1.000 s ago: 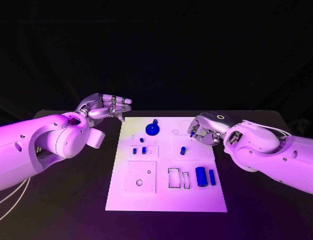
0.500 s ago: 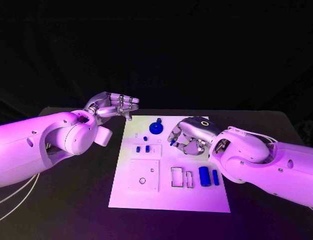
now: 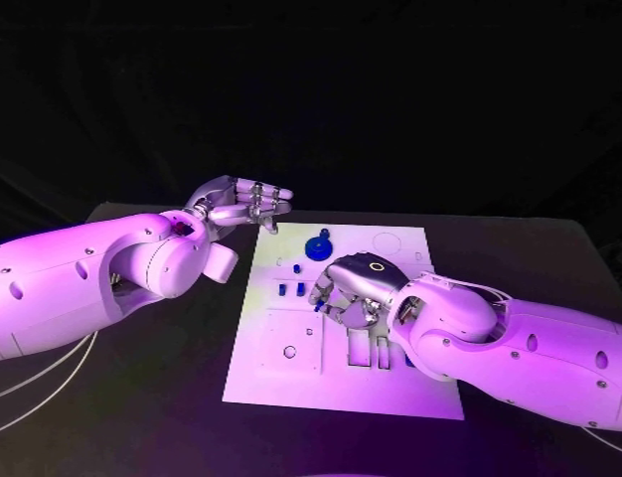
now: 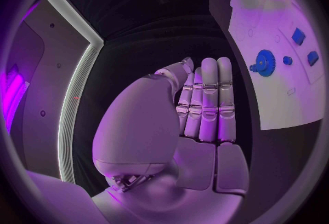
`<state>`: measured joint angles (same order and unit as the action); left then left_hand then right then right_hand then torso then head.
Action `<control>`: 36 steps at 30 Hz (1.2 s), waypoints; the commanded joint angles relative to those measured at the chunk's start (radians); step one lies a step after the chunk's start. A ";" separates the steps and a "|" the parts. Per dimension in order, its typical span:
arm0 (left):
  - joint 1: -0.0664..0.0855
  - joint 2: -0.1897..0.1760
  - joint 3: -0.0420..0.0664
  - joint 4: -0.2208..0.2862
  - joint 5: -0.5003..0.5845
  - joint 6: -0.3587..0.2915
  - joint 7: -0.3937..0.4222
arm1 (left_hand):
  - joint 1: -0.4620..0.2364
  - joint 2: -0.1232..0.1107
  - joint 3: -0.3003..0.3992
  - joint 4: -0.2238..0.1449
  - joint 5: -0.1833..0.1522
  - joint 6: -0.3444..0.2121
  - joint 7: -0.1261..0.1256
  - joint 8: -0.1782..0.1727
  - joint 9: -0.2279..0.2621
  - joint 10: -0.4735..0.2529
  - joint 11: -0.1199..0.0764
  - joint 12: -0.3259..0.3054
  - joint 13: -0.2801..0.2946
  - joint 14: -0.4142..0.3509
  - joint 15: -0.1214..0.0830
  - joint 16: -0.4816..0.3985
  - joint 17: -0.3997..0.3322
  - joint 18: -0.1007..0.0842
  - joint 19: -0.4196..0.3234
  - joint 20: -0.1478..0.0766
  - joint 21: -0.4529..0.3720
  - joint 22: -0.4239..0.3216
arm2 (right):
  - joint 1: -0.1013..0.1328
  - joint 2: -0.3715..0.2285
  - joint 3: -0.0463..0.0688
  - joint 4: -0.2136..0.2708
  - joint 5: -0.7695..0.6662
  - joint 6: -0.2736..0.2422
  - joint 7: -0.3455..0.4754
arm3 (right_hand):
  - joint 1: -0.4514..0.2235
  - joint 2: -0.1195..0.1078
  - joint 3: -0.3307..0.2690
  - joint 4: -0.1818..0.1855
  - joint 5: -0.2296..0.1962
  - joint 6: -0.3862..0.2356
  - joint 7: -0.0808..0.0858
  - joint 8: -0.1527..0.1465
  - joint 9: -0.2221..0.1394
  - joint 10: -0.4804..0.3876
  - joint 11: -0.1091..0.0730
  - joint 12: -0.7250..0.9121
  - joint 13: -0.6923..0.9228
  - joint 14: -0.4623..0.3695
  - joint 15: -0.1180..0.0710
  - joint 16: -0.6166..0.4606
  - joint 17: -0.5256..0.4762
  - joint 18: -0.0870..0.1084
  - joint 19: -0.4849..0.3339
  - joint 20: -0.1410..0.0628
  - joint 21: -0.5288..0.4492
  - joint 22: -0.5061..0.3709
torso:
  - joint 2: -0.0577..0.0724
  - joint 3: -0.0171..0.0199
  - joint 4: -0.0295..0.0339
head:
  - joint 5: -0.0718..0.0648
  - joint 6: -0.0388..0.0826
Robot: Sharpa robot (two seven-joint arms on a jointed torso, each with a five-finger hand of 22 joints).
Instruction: Assemble the parts on the task board
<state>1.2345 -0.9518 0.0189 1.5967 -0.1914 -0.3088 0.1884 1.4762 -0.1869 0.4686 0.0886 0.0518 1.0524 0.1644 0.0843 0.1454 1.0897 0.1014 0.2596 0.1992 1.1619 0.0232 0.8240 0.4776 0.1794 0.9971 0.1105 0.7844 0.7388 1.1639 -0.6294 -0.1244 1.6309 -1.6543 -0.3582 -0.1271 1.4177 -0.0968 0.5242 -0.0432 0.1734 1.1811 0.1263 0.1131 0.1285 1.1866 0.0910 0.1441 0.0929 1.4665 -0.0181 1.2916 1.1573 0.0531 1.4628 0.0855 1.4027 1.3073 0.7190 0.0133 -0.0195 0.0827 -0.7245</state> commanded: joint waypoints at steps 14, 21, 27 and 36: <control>0.000 0.006 0.001 0.006 0.008 0.022 0.006 | 0.004 0.003 -0.004 -0.005 0.003 -0.003 0.007 -0.004 -0.002 -0.005 0.001 0.004 -0.001 -0.005 0.001 -0.004 -0.002 0.004 0.007 0.002 -0.007 -0.002 | -0.038 0.045 -0.006 -0.043 -0.023 0.061 0.017 | -0.006 -0.003 0.005 0.001 0.005 -0.004 0.007 -0.006 0.002 0.036 -0.027 -0.001 0.002 0.036 0.001 0.005 0.000 -0.010 0.011 0.001 0.002 0.149 | 0.000 0.0009 -0.0007 | 0.021 -0.020; 0.000 0.006 0.001 0.006 0.008 0.023 0.005 | 0.003 0.003 -0.005 -0.004 0.003 -0.003 0.007 -0.004 -0.002 -0.005 0.001 0.005 -0.001 -0.005 0.001 -0.004 -0.002 0.004 0.007 0.003 -0.007 -0.002 | -0.044 0.047 -0.006 -0.043 -0.023 0.070 0.021 | -0.009 -0.003 0.004 0.001 0.006 -0.004 0.007 -0.006 0.003 0.036 -0.026 -0.002 0.003 0.036 0.001 0.005 0.000 -0.010 0.011 0.001 0.003 0.150 | 0.000 0.0007 -0.0010 | 0.022 -0.023; 0.000 0.006 0.001 0.006 0.008 0.024 0.004 | 0.003 0.003 -0.005 -0.004 0.003 -0.003 0.007 -0.004 -0.002 -0.005 0.001 0.005 -0.001 -0.005 0.001 -0.004 -0.002 0.004 0.007 0.003 -0.007 -0.002 | -0.046 0.048 -0.007 -0.045 -0.023 0.076 0.023 | -0.010 -0.003 0.004 0.001 0.006 -0.004 0.007 -0.006 0.003 0.036 -0.026 -0.002 0.003 0.036 0.001 0.005 0.000 -0.010 0.011 0.001 0.003 0.150 | 0.000 0.0010 -0.0005 | 0.023 -0.025; 0.000 0.007 0.001 0.004 0.008 0.025 0.003 | 0.003 0.003 -0.005 -0.004 0.003 -0.003 0.007 -0.004 -0.002 -0.005 0.001 0.005 -0.001 -0.005 0.001 -0.004 -0.002 0.004 0.007 0.003 -0.007 -0.002 | -0.050 0.048 -0.007 -0.042 -0.021 0.083 0.027 | -0.011 -0.003 0.004 0.001 0.006 -0.004 0.007 -0.007 0.003 0.036 -0.026 -0.003 0.003 0.036 0.001 0.005 0.000 -0.010 0.011 0.001 0.004 0.151 | -0.001 0.0012 -0.0006 | 0.025 -0.028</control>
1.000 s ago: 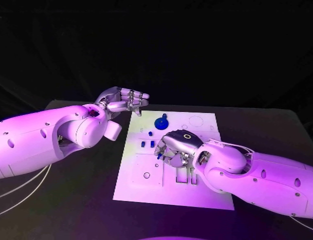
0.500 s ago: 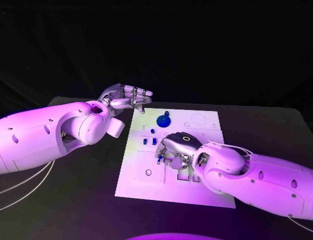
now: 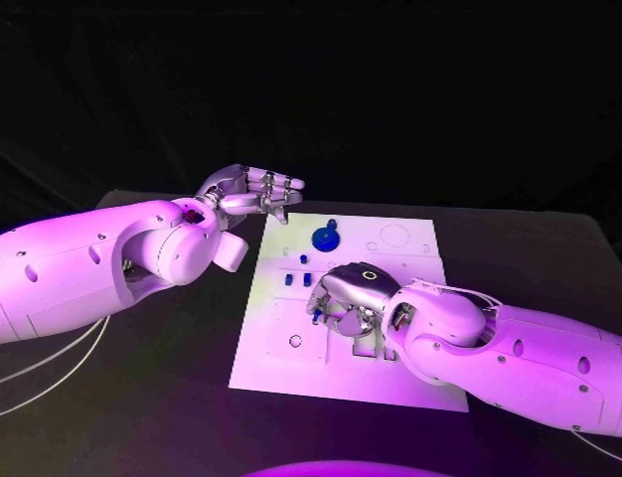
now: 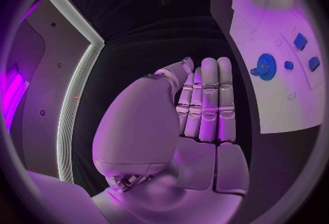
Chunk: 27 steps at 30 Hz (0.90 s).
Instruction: Assemble the parts on the task board
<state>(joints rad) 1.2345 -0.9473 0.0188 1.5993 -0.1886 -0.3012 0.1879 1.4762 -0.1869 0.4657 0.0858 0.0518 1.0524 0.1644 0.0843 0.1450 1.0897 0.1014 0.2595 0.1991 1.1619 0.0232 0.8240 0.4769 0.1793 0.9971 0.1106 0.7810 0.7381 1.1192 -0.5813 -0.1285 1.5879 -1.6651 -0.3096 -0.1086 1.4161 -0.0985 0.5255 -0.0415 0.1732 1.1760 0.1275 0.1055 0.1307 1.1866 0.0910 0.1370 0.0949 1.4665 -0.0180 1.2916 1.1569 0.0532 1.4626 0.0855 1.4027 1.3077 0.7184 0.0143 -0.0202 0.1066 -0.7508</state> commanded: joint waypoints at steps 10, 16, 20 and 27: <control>0.000 0.002 0.001 0.001 0.006 0.018 0.002 | 0.003 0.003 -0.002 -0.002 0.003 -0.003 0.007 -0.004 -0.001 -0.005 0.001 0.005 -0.001 -0.005 0.001 -0.004 -0.001 0.004 0.007 0.003 -0.004 -0.001 | -0.006 -0.001 -0.003 0.000 -0.022 0.046 -0.004 | -0.011 -0.001 0.002 -0.001 0.007 0.001 0.006 0.001 0.001 0.037 -0.026 0.004 0.002 0.036 0.001 0.005 0.000 -0.011 0.011 0.002 0.004 0.151 | 0.000 -0.0002 0.0007 | 0.001 0.000; 0.000 0.002 0.001 0.001 0.006 0.019 0.002 | 0.003 0.003 -0.002 -0.002 0.003 -0.003 0.007 -0.004 -0.001 -0.005 0.001 0.005 -0.001 -0.005 0.001 -0.004 -0.001 0.004 0.007 0.003 -0.004 -0.001 | -0.006 0.000 -0.004 -0.001 -0.031 0.050 -0.014 | -0.014 -0.002 0.001 -0.001 0.008 0.001 0.006 0.001 0.002 0.037 -0.026 0.003 0.002 0.035 0.002 0.005 -0.002 -0.010 0.011 0.002 0.003 0.150 | 0.000 -0.0007 0.0004 | 0.000 0.001; 0.000 0.002 0.001 0.001 0.006 0.019 0.001 | 0.003 0.003 -0.002 -0.002 0.003 -0.003 0.007 -0.004 -0.001 -0.005 0.001 0.005 -0.001 -0.005 0.001 -0.004 -0.001 0.004 0.007 0.003 -0.004 -0.001 | -0.006 0.005 -0.004 -0.003 -0.033 0.065 -0.017 | -0.033 -0.011 -0.013 0.002 0.020 -0.008 0.008 -0.004 0.003 0.024 -0.023 -0.010 0.001 0.034 0.005 0.003 -0.007 -0.009 0.006 0.005 -0.003 0.147 | 0.000 -0.0007 -0.0002 | 0.000 0.001; 0.000 0.003 0.001 0.002 0.006 0.020 0.000 | 0.003 0.003 -0.002 -0.002 0.003 -0.003 0.007 -0.004 -0.001 -0.005 0.001 0.005 -0.001 -0.005 0.001 -0.004 -0.001 0.004 0.007 0.003 -0.004 -0.001 | -0.006 0.012 -0.006 -0.009 -0.036 0.084 -0.032 | -0.084 -0.043 -0.054 0.016 0.062 -0.057 0.026 -0.033 -0.005 -0.034 -0.001 -0.049 -0.010 0.026 0.022 -0.009 -0.029 0.000 -0.017 0.018 -0.040 0.125 | -0.001 -0.0010 0.0004 | 0.000 0.002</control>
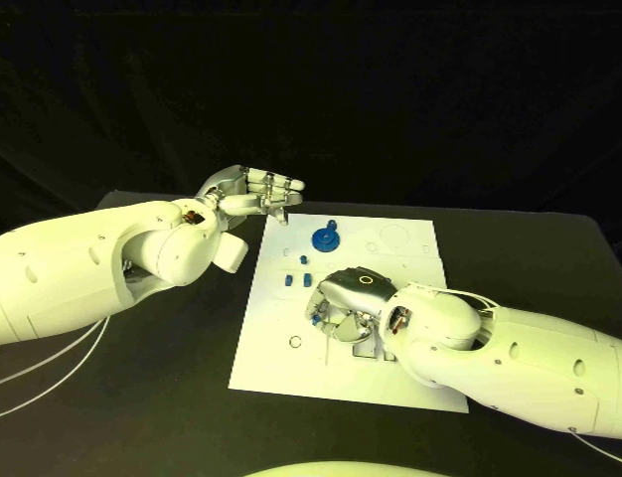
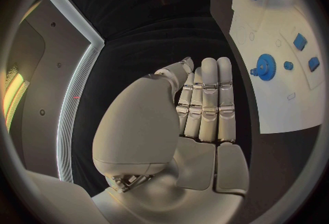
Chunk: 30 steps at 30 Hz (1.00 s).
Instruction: Assemble the parts on the task board
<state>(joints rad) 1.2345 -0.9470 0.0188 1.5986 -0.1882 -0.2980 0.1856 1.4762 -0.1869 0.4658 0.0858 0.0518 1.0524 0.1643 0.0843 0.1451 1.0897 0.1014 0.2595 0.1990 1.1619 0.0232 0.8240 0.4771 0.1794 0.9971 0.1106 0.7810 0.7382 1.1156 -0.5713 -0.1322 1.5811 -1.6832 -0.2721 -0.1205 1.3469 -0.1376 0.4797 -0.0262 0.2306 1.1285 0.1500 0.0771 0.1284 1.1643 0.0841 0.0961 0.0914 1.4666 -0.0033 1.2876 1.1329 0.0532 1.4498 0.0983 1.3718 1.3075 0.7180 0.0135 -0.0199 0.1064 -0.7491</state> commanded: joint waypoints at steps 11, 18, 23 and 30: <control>0.000 0.002 0.001 0.002 0.005 0.020 -0.002 | 0.003 0.004 -0.004 -0.002 0.003 -0.004 0.007 -0.004 -0.001 -0.007 0.001 0.006 -0.001 -0.006 0.002 -0.005 -0.003 0.004 0.006 0.003 -0.005 -0.002 | -0.003 0.000 -0.004 -0.003 -0.026 0.022 -0.027 | -0.027 -0.016 -0.030 0.002 0.006 -0.032 0.011 -0.012 -0.007 -0.054 0.018 -0.020 -0.014 0.018 0.017 -0.021 -0.030 0.009 -0.025 0.016 -0.046 0.104 | 0.000 0.0008 -0.0007 | 0.000 0.002; 0.000 0.002 0.001 0.001 0.005 0.021 -0.003 | 0.002 0.004 -0.004 -0.002 0.003 -0.004 0.007 -0.004 -0.001 -0.007 0.002 0.006 -0.001 -0.006 0.002 -0.005 -0.004 0.005 0.006 0.003 -0.005 -0.002 | -0.004 -0.019 -0.004 0.019 -0.030 -0.015 -0.025 | -0.030 -0.023 -0.048 -0.001 0.006 -0.058 0.013 -0.014 -0.013 -0.091 0.023 -0.022 -0.019 0.007 0.022 -0.048 -0.069 0.018 -0.048 0.022 -0.088 0.079 | 0.000 0.0012 -0.0005 | -0.002 0.005; 0.000 0.000 0.001 -0.001 0.005 0.023 -0.004 | 0.002 0.004 -0.004 -0.002 0.003 -0.004 0.007 -0.004 -0.001 -0.007 0.002 0.006 -0.001 -0.006 0.002 -0.005 -0.004 0.005 0.006 0.003 -0.005 -0.002 | 0.004 -0.081 0.001 0.080 -0.028 -0.044 -0.029 | -0.031 -0.026 -0.054 -0.002 0.007 -0.060 0.011 -0.013 -0.013 -0.096 0.022 -0.020 -0.019 0.006 0.022 -0.050 -0.072 0.020 -0.052 0.022 -0.094 0.075 | -0.001 0.0006 -0.0010 | -0.004 0.009; 0.000 -0.003 0.000 -0.002 0.005 0.024 -0.004 | 0.002 0.004 -0.004 -0.002 0.003 -0.004 0.007 -0.004 -0.001 -0.007 0.002 0.006 -0.001 -0.006 0.002 -0.005 -0.004 0.005 0.006 0.003 -0.005 -0.002 | 0.058 -0.191 0.014 0.146 0.047 -0.050 -0.032 | -0.034 -0.028 -0.063 0.000 0.008 -0.064 0.010 -0.013 -0.014 -0.104 0.022 -0.017 -0.019 0.005 0.021 -0.055 -0.080 0.023 -0.059 0.023 -0.109 0.066 | -0.002 -0.0003 -0.0028 | -0.014 0.018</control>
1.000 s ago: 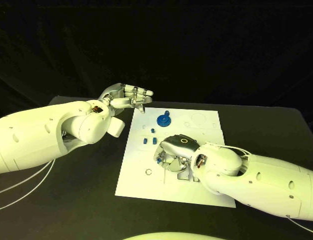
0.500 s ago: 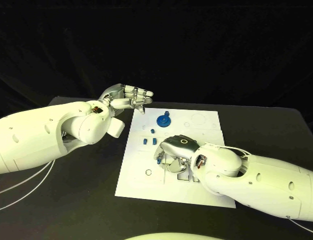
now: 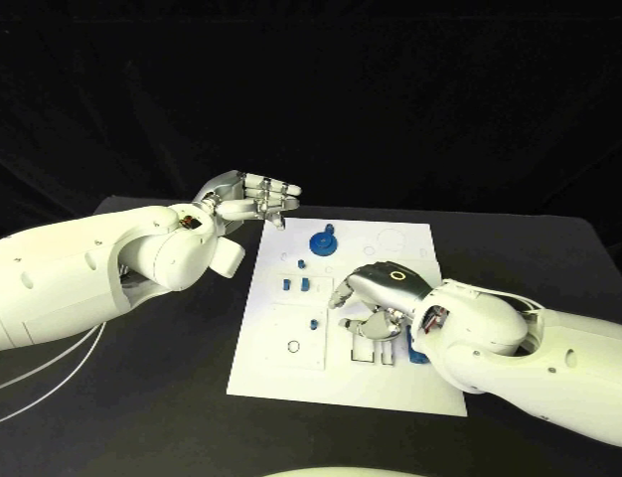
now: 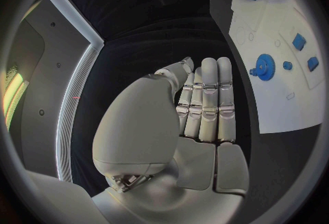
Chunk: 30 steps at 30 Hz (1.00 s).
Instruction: Assemble the parts on the task board
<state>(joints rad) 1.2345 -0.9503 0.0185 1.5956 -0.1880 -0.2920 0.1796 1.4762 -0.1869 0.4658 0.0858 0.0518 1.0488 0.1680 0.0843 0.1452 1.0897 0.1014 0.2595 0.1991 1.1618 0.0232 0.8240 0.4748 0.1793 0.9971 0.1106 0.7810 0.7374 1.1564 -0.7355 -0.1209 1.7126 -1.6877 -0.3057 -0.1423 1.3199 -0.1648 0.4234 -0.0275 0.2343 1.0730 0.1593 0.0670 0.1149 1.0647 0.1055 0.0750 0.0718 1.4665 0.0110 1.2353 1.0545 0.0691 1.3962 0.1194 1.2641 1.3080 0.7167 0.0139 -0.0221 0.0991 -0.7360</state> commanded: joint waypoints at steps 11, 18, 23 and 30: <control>0.000 -0.003 -0.006 0.002 0.005 0.022 0.004 | 0.002 0.004 -0.005 -0.002 0.003 -0.001 0.003 -0.004 -0.002 -0.008 0.002 0.007 -0.001 -0.006 0.002 -0.006 -0.002 0.005 0.006 0.004 -0.006 -0.001 | 0.082 -0.140 0.008 0.010 0.077 0.053 -0.017 | -0.010 -0.007 -0.035 0.004 0.000 -0.028 -0.009 -0.003 -0.006 -0.017 -0.004 0.016 0.000 0.004 0.004 -0.009 -0.011 0.008 -0.004 0.000 -0.006 0.064 | 0.000 -0.0002 -0.0003 | -0.021 0.017; 0.000 -0.003 -0.007 0.002 0.005 0.024 0.005 | 0.002 0.004 -0.005 -0.002 0.003 -0.001 0.003 -0.004 -0.002 -0.008 0.002 0.007 -0.001 -0.006 0.002 -0.006 -0.002 0.005 0.006 0.004 -0.006 -0.001 | 0.083 -0.143 0.007 -0.007 0.042 0.092 -0.032 | -0.008 -0.006 -0.054 0.008 -0.009 -0.028 -0.015 0.000 -0.006 -0.020 -0.006 0.027 0.001 0.007 0.002 -0.003 -0.004 0.005 0.002 -0.001 0.000 0.069 | 0.001 0.0002 0.0008 | -0.024 0.017; 0.000 -0.003 -0.008 0.002 0.005 0.025 0.005 | 0.002 0.004 -0.005 -0.002 0.003 -0.001 0.003 -0.004 -0.002 -0.008 0.002 0.007 -0.001 -0.006 0.002 -0.006 -0.002 0.005 0.006 0.004 -0.006 -0.001 | 0.079 -0.126 0.005 -0.032 0.029 0.100 -0.040 | -0.004 -0.001 -0.058 0.009 -0.009 -0.026 -0.017 0.001 -0.006 -0.015 -0.008 0.035 0.003 0.011 0.001 0.004 0.006 0.002 0.010 -0.003 0.012 0.077 | 0.001 -0.0005 0.0013 | -0.028 0.019; 0.000 -0.003 -0.008 0.002 0.005 0.026 0.004 | 0.002 0.004 -0.005 -0.002 0.003 -0.001 0.003 -0.004 -0.002 -0.008 0.002 0.007 -0.001 -0.006 0.002 -0.006 -0.002 0.005 0.006 0.004 -0.006 -0.001 | 0.070 -0.095 0.004 -0.069 0.024 0.100 -0.042 | 0.003 0.009 -0.057 0.011 -0.009 -0.021 -0.017 0.003 -0.005 -0.012 -0.009 0.043 0.004 0.012 0.000 0.006 0.007 0.002 0.013 -0.004 0.015 0.079 | 0.001 -0.0006 0.0021 | -0.028 0.020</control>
<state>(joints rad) 1.2343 -0.9544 0.0103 1.5957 -0.1878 -0.2839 0.1791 1.4762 -0.1869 0.4658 0.0858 0.0518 1.0488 0.1680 0.0843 0.1447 1.0897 0.1014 0.2595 0.1990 1.1619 0.0232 0.8240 0.4739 0.1793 0.9971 0.1106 0.7810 0.7376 1.2284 -0.8348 -0.1169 1.6503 -1.6412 -0.2304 -0.1747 1.3215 -0.1633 0.3722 -0.0178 0.2281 1.0468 0.1462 0.0670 0.1100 1.0485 0.1001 0.1139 0.0746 1.4665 0.0108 1.2355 1.0602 0.0690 1.4004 0.1152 1.2750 1.3078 0.7180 0.0133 -0.0201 0.0713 -0.7162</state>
